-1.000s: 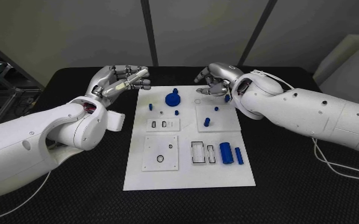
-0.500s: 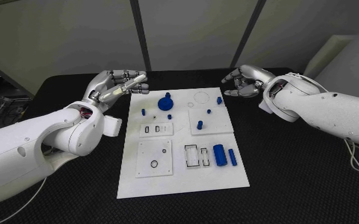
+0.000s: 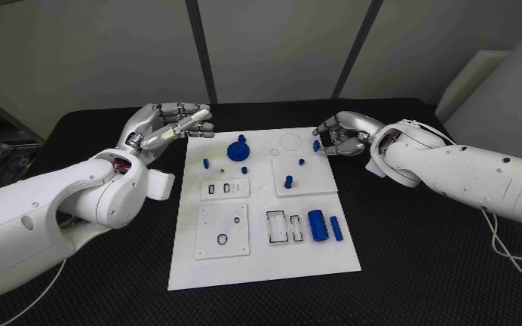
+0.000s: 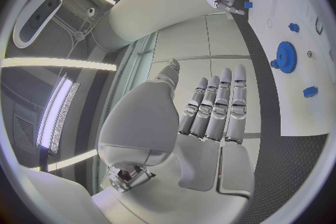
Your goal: Assemble the parts on the task board
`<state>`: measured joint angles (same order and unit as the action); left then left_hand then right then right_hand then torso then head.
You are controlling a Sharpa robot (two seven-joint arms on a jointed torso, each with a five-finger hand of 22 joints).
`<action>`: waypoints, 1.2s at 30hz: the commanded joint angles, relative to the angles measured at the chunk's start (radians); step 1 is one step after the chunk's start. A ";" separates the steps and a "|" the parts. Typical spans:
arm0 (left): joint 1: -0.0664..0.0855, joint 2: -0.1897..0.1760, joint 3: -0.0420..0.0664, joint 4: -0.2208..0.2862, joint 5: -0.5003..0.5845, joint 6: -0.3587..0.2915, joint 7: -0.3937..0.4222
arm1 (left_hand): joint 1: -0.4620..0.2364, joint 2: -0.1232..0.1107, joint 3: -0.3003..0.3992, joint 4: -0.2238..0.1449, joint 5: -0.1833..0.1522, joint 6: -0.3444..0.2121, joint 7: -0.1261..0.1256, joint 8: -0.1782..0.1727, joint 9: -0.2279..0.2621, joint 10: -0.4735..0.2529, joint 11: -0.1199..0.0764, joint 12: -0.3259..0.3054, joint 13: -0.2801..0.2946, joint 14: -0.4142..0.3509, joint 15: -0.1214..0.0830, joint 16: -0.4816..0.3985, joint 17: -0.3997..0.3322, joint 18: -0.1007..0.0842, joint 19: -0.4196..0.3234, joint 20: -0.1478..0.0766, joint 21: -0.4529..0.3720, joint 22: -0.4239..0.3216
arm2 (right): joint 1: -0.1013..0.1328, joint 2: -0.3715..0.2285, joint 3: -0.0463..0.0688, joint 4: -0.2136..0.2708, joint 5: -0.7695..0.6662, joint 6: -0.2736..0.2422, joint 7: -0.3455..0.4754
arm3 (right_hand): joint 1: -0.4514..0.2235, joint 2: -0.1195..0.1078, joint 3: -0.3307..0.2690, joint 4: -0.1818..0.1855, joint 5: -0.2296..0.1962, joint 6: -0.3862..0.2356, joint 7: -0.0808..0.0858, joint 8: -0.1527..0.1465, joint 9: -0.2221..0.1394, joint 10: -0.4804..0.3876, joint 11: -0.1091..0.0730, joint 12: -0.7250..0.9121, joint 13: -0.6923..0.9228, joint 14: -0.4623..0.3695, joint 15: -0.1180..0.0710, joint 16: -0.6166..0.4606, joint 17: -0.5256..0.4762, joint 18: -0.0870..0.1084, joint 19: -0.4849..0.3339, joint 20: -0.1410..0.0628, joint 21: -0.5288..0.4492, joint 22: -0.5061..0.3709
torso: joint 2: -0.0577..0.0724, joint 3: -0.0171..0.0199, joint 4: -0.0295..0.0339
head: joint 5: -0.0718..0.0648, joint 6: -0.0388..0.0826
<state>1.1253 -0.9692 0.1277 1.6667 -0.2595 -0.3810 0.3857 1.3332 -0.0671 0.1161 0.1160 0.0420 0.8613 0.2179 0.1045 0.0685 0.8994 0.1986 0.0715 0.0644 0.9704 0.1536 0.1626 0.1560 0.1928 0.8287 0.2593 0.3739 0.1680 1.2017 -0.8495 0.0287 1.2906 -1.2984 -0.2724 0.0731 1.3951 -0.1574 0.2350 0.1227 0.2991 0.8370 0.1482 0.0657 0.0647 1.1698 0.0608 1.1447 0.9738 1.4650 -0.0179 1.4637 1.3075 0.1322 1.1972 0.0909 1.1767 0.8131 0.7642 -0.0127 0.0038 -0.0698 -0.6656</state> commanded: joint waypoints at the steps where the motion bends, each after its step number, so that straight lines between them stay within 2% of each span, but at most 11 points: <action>1: 0.001 0.000 0.001 -0.001 -0.007 0.014 0.011 | 0.001 0.003 0.006 0.001 0.006 0.003 0.012 -0.004 -0.001 -0.001 0.000 -0.005 0.001 -0.003 0.002 -0.004 0.001 -0.014 -0.006 -0.002 -0.007 -0.002 | -0.001 0.004 0.001 -0.009 -0.012 0.026 0.012 | 0.012 0.000 -0.006 0.002 0.004 -0.004 0.000 -0.003 0.001 -0.001 0.000 -0.004 0.002 0.064 0.003 -0.005 0.072 0.005 -0.007 0.001 -0.002 0.000 | 0.000 -0.0012 0.0042 | -0.001 -0.005; 7: 0.001 -0.001 0.001 -0.003 -0.007 0.011 0.011 | 0.001 0.003 0.006 0.001 0.006 0.003 0.012 -0.004 -0.001 -0.001 0.000 -0.005 0.001 -0.003 0.002 -0.004 0.001 -0.014 -0.006 -0.002 -0.007 -0.002 | -0.005 0.010 0.001 -0.024 -0.015 0.024 0.008 | 0.012 0.003 -0.007 0.002 0.006 -0.002 0.001 0.000 0.002 0.002 0.001 0.000 0.006 0.065 0.004 -0.004 0.074 0.004 -0.007 0.002 -0.002 0.001 | -0.001 -0.0006 -0.0001 | 0.004 -0.005; 16: 0.001 0.000 0.001 -0.005 -0.007 0.011 0.010 | 0.001 0.003 0.006 0.001 0.006 0.003 0.012 -0.004 -0.001 -0.001 0.000 -0.005 0.001 -0.003 0.002 -0.004 0.001 -0.014 -0.006 -0.002 -0.007 -0.002 | -0.005 0.021 0.001 -0.045 -0.015 0.013 0.003 | 0.006 0.012 -0.011 0.008 0.013 0.006 0.004 0.006 0.005 0.010 0.004 0.007 0.015 0.064 0.006 -0.005 0.072 0.003 -0.002 0.004 0.002 0.008 | -0.001 -0.0004 0.0014 | 0.001 -0.006; 18: 0.001 0.000 0.001 -0.006 -0.007 0.011 0.009 | 0.001 0.003 0.006 0.001 0.006 0.003 0.012 -0.004 -0.001 -0.001 0.000 -0.005 0.001 -0.003 0.002 -0.004 0.001 -0.014 -0.006 -0.002 -0.007 -0.002 | -0.005 0.024 0.001 -0.050 -0.015 0.013 0.002 | 0.004 0.016 -0.012 0.010 0.014 0.016 0.005 0.011 0.007 0.013 0.005 0.011 0.018 0.064 0.007 -0.007 0.070 0.003 0.000 0.005 0.003 0.010 | -0.001 -0.0003 0.0020 | 0.000 -0.006; 26: 0.001 0.002 0.000 -0.007 -0.007 0.011 0.007 | 0.001 0.005 0.007 0.002 0.006 0.003 0.012 -0.005 -0.001 -0.002 0.000 -0.005 0.001 -0.003 0.002 -0.005 0.001 -0.014 -0.006 -0.002 -0.007 -0.002 | -0.005 0.038 0.001 -0.061 -0.009 0.021 -0.002 | -0.003 0.030 -0.014 0.015 0.015 0.113 0.009 0.067 0.025 0.037 0.007 0.037 0.049 0.064 0.009 -0.007 0.072 0.002 0.010 0.007 0.010 0.020 | -0.001 -0.0003 0.0008 | 0.002 -0.008; 36: 0.001 0.002 0.000 -0.006 -0.007 0.011 0.004 | 0.002 0.008 0.009 0.001 0.006 0.003 0.012 -0.005 -0.001 -0.003 0.000 -0.006 0.000 -0.003 0.002 -0.005 0.002 -0.014 -0.006 -0.001 -0.007 -0.002 | -0.006 0.047 0.001 -0.065 -0.008 0.030 -0.007 | -0.004 0.031 -0.014 0.015 0.015 0.122 0.008 0.072 0.026 0.040 0.006 0.040 0.052 0.064 0.009 -0.006 0.073 0.001 0.011 0.007 0.011 0.022 | -0.001 -0.0009 0.0007 | 0.002 -0.009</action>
<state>1.1252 -0.9677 0.1276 1.6595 -0.2596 -0.3804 0.3838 1.3332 -0.0671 0.1188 0.1187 0.0420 0.8612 0.2179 0.1045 0.0685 0.8994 0.1985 0.0715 0.0644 0.9704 0.1537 0.1626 0.1567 0.1928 0.8288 0.2593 0.3700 0.1672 1.1946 -0.8036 0.0295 1.2265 -1.3078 -0.2526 0.0685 1.3896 -0.1365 0.2236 0.1343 0.3108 0.9535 0.1571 0.1355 0.0889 1.2008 0.0660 1.1795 1.0251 1.4651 -0.0179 1.4595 1.3074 0.1321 1.2013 0.0948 1.1820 0.8343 0.7629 -0.0132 0.0049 -0.0676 -0.6746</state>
